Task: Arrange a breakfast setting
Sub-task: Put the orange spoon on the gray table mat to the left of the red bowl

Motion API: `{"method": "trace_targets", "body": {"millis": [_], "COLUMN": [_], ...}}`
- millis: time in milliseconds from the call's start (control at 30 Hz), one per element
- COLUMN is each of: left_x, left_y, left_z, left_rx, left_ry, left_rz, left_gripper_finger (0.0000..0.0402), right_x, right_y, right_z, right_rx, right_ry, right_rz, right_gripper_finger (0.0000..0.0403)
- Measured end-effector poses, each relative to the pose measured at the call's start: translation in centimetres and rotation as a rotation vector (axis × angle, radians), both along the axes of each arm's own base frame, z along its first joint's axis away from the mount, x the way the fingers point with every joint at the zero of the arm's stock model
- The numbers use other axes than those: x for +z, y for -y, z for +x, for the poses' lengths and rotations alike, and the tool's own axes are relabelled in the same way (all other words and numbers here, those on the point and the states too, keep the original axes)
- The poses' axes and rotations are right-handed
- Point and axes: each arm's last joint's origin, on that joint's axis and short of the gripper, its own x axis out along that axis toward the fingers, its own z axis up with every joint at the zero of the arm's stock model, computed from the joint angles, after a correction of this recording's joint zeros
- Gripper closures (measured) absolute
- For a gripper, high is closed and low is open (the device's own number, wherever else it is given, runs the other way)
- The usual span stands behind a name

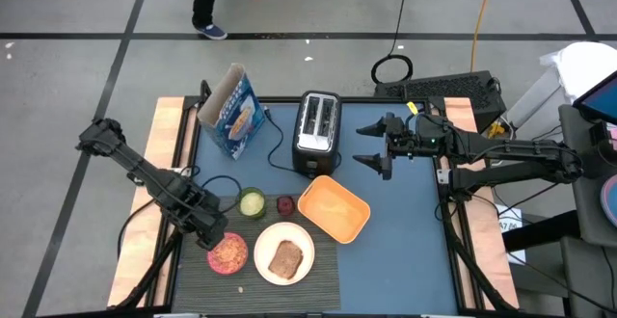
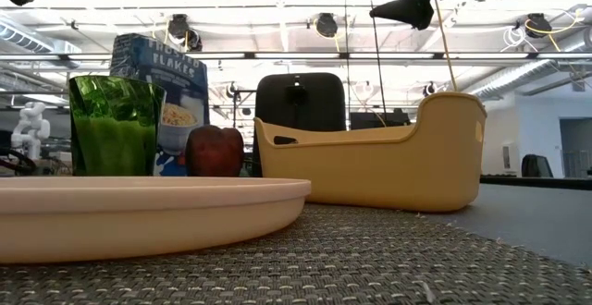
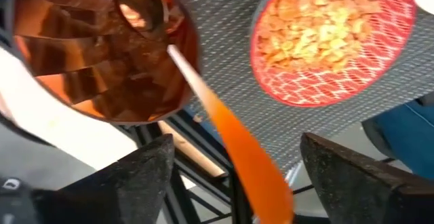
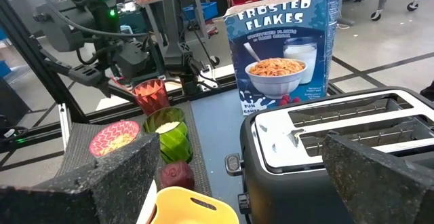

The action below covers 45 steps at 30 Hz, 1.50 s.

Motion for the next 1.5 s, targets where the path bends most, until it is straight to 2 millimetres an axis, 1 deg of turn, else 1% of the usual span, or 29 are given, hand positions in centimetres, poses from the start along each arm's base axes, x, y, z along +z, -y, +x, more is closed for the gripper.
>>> {"method": "trace_targets", "body": {"millis": [300, 867, 1267, 1500], "left_x": [-0.02, -0.01, -0.02, -0.01], "left_y": [-0.12, -0.12, -0.12, -0.12], "left_z": [-0.18, -0.18, -0.18, -0.18], "left_rx": [-0.001, -0.001, -0.001, -0.001], "left_ry": [-0.018, -0.017, -0.017, -0.018], "left_rz": [0.013, 0.012, 0.012, 0.012], "left_gripper_finger": [0.0153, 0.0259, 0.0308, 0.0312], "right_x": [0.0, 0.0, 0.0, 0.0], "right_y": [0.0, 0.0, 0.0, 0.0], "right_z": [0.0, 0.0, 0.0, 0.0], "right_rx": [0.0, 0.0, 0.0, 0.0], "right_ry": [0.0, 0.0, 0.0, 0.0], "right_rz": [0.0, 0.0, 0.0, 0.0], "right_gripper_finger": [0.0007, 0.0007, 0.0007, 0.0007]}}
